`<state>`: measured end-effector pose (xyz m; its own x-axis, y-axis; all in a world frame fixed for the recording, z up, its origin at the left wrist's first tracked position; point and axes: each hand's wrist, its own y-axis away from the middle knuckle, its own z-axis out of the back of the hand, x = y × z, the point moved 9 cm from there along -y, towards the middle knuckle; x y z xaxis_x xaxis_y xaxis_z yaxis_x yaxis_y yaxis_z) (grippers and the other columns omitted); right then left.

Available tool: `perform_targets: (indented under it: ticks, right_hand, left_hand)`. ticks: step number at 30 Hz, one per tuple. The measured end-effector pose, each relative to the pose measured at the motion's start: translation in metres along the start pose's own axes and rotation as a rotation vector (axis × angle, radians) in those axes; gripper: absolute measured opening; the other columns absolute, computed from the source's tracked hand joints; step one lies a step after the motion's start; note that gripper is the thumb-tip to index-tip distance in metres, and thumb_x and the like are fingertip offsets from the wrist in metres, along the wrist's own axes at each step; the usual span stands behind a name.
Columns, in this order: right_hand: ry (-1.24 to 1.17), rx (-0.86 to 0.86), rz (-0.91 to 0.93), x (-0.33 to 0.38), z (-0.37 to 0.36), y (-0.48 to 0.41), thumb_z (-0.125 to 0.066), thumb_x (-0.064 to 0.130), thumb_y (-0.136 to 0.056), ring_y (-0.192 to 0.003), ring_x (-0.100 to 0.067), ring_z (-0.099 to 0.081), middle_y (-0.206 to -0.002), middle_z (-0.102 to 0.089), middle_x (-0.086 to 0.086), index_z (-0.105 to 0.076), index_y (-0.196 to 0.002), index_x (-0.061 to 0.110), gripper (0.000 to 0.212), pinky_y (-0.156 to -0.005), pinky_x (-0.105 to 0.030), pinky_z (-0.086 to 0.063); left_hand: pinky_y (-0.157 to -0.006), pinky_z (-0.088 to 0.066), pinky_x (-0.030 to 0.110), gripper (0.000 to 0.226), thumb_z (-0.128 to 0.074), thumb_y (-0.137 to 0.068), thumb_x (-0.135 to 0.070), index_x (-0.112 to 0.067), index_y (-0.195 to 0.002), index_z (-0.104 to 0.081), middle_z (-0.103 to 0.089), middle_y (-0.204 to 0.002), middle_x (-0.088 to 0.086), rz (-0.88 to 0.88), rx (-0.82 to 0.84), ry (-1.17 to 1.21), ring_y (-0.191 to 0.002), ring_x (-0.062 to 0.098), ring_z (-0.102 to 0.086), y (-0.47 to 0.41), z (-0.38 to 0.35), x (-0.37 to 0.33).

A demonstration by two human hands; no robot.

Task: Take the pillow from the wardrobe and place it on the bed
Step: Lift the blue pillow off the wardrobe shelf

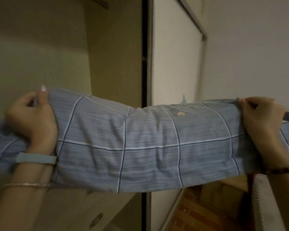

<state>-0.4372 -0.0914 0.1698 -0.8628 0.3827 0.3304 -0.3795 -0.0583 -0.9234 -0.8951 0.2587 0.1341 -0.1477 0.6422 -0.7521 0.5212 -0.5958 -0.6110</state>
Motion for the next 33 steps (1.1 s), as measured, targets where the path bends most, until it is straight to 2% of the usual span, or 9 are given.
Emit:
perform_targets:
  ticks: [2, 5, 8, 12, 15, 19, 27, 30, 33]
  right_hand:
    - [0.101, -0.023, -0.014, -0.025, 0.035, 0.001, -0.057, 0.025, -0.091, -0.076, -0.041, -0.066, -0.081, -0.07, -0.032, -0.071, -0.081, -0.007, 0.036, -0.062, -0.035, -0.039]
    - [0.239, -0.049, -0.053, -0.063, 0.089, 0.005, -0.059, 0.022, -0.09, -0.072, -0.043, -0.065, -0.077, -0.069, -0.033, -0.07, -0.077, -0.009, 0.035, -0.066, -0.04, -0.046]
    - [0.403, -0.073, -0.103, -0.095, 0.146, 0.019, -0.062, 0.019, -0.088, -0.074, -0.044, -0.066, -0.08, -0.07, -0.033, -0.071, -0.079, -0.009, 0.03, -0.068, -0.042, -0.048]
    - [0.64, -0.09, -0.2, -0.122, 0.223, 0.041, -0.063, 0.019, -0.087, -0.078, -0.047, -0.064, -0.085, -0.069, -0.034, -0.072, -0.085, -0.007, 0.028, -0.071, -0.041, -0.045]
    - [0.774, -0.09, -0.267, -0.127, 0.273, 0.061, -0.063, 0.018, -0.087, -0.072, -0.047, -0.063, -0.08, -0.069, -0.034, -0.072, -0.082, -0.008, 0.028, -0.069, -0.044, -0.046]
    - [0.938, -0.129, -0.364, -0.112, 0.339, 0.095, -0.063, 0.015, -0.087, -0.073, -0.045, -0.063, -0.082, -0.07, -0.031, -0.073, -0.086, -0.007, 0.024, -0.071, -0.044, -0.048]
    - [1.13, -0.272, -0.483, -0.024, 0.444, 0.158, -0.063, 0.017, -0.088, -0.081, -0.036, -0.065, -0.088, -0.072, -0.025, -0.072, -0.094, -0.004, 0.024, -0.075, -0.028, -0.039]
    - [1.248, -0.328, -0.517, 0.017, 0.478, 0.179, -0.064, 0.016, -0.088, -0.083, -0.036, -0.066, -0.088, -0.072, -0.026, -0.073, -0.094, -0.005, 0.023, -0.081, -0.033, -0.044]
    - [1.348, -0.405, -0.556, 0.063, 0.516, 0.203, -0.064, 0.015, -0.088, -0.081, -0.037, -0.066, -0.086, -0.072, -0.026, -0.073, -0.091, -0.005, 0.023, -0.083, -0.036, -0.046]
  left_hand:
    - [-0.068, -0.049, 0.039, 0.063, -0.048, -0.084, -0.066, -0.006, -0.095, -0.065, -0.058, -0.061, -0.015, 0.009, 0.064, 0.063, -0.074, 0.025, -0.059, 0.028, -0.034, -0.009]
    - [-0.072, -0.055, 0.044, 0.063, -0.052, -0.084, -0.062, -0.004, -0.099, -0.07, -0.074, -0.082, 0.01, 0.061, 0.181, 0.161, -0.082, 0.032, -0.069, 0.074, -0.085, -0.01]
    - [-0.074, -0.056, 0.046, 0.056, -0.053, -0.086, -0.056, -0.005, -0.098, -0.072, -0.075, -0.092, 0.018, 0.097, 0.317, 0.253, -0.085, 0.037, -0.069, 0.133, -0.13, -0.023]
    - [-0.071, -0.05, 0.041, 0.044, -0.057, -0.089, -0.043, -0.003, -0.096, -0.073, -0.074, -0.094, 0.024, 0.123, 0.505, 0.306, -0.084, 0.039, -0.067, 0.215, -0.175, -0.052]
    - [-0.067, -0.043, 0.035, 0.04, -0.059, -0.09, -0.035, 0.001, -0.096, -0.073, -0.073, -0.092, 0.028, 0.112, 0.612, 0.355, -0.083, 0.039, -0.067, 0.261, -0.199, -0.081]
    - [-0.069, -0.05, 0.042, 0.043, -0.059, -0.091, -0.038, 0.003, -0.096, -0.073, -0.073, -0.09, 0.03, 0.089, 0.762, 0.445, -0.083, 0.042, -0.068, 0.315, -0.228, -0.121]
    - [-0.065, -0.049, 0.046, 0.063, -0.053, -0.088, -0.054, 0.006, -0.096, -0.071, -0.072, -0.092, 0.032, 0.147, 1.059, 0.627, -0.08, 0.037, -0.068, 0.413, -0.244, -0.179]
    - [-0.068, -0.052, 0.046, 0.062, -0.053, -0.087, -0.055, 0.004, -0.097, -0.072, -0.073, -0.095, 0.029, 0.174, 1.162, 0.712, -0.08, 0.029, -0.067, 0.448, -0.234, -0.206]
    - [-0.071, -0.054, 0.045, 0.061, -0.053, -0.086, -0.057, 0.0, -0.095, -0.074, -0.074, -0.094, 0.025, 0.202, 1.259, 0.822, -0.084, 0.036, -0.07, 0.485, -0.212, -0.242]
